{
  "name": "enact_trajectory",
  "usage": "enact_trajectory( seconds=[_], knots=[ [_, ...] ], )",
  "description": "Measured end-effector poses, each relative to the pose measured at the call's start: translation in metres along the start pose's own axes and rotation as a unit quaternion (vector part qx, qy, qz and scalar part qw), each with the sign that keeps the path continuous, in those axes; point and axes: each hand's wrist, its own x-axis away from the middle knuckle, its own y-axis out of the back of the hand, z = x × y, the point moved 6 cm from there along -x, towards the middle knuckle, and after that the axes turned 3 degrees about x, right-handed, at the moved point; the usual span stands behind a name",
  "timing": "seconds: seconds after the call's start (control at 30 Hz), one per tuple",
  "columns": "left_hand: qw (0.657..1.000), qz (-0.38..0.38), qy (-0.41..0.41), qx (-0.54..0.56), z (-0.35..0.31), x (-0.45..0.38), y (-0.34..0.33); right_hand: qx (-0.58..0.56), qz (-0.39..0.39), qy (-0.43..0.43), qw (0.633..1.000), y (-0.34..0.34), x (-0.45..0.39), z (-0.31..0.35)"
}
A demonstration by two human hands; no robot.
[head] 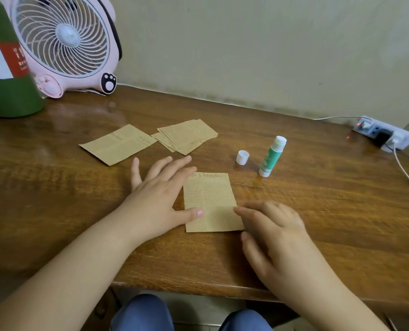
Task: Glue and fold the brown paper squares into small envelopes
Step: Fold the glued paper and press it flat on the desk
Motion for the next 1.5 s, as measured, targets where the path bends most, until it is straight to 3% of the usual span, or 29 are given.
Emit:
enact_trajectory(
  seconds=[0.1,0.17,0.27,0.4,0.47,0.53,0.6,0.67,0.73,0.8,0.87,0.93,1.0,1.1,1.2,1.33,1.5],
  knots=[
    [0.999,0.022,-0.038,-0.011,-0.007,0.004,0.001,-0.058,0.117,0.034,0.991,-0.024,0.000,0.023],
    [0.997,0.008,-0.068,-0.033,-0.007,0.014,0.004,-0.026,0.137,0.043,0.989,-0.036,0.007,0.024],
    [0.993,-0.039,-0.109,0.002,-0.004,0.047,0.013,0.020,0.098,0.103,0.990,-0.037,0.022,0.021],
    [0.983,0.000,-0.178,0.037,-0.002,0.088,0.009,-0.050,-0.050,0.163,0.984,-0.020,0.038,0.019],
    [0.977,-0.005,-0.200,0.069,-0.002,0.095,0.011,-0.105,-0.086,0.158,0.978,-0.012,0.037,0.019],
    [0.972,-0.044,-0.202,0.107,-0.006,0.095,0.019,-0.162,-0.095,0.095,0.978,-0.002,0.030,0.018],
    [0.962,-0.079,-0.114,0.237,-0.005,0.087,0.035,-0.306,-0.095,-0.036,0.947,0.012,0.018,0.011],
    [0.909,-0.100,0.003,0.405,0.002,0.076,0.044,-0.440,-0.076,-0.147,0.883,0.019,0.003,0.002],
    [0.870,-0.125,0.070,0.472,0.001,0.061,0.046,-0.419,-0.072,-0.189,0.885,0.020,-0.014,-0.010],
    [0.887,-0.130,0.124,0.426,-0.004,0.048,0.042,-0.296,-0.061,-0.214,0.929,0.016,-0.030,-0.021],
    [0.936,-0.130,0.135,0.297,-0.011,0.038,0.034,-0.180,-0.019,-0.233,0.956,0.002,-0.039,-0.030],
    [0.972,-0.145,0.112,0.146,-0.014,0.035,0.022,-0.079,0.020,-0.226,0.971,-0.014,-0.039,-0.036],
    [0.983,-0.164,0.059,0.053,-0.016,0.034,0.013,-0.016,-0.025,-0.148,0.989,-0.018,-0.040,-0.029],
    [0.983,-0.180,-0.021,0.022,-0.023,0.034,0.007,-0.029,-0.003,-0.016,0.999,-0.027,-0.046,-0.002],
    [0.995,-0.094,0.019,0.024,-0.025,0.035,0.004,-0.047,0.050,0.066,0.995,-0.038,-0.052,0.026],
    [0.997,-0.036,0.073,-0.015,-0.005,0.044,0.000,-0.031,0.047,0.026,0.998,-0.036,-0.048,0.005],
    [0.998,0.002,0.064,-0.027,0.004,0.047,0.000,0.059,0.025,-0.017,0.998,-0.028,-0.044,-0.012]
  ],
)
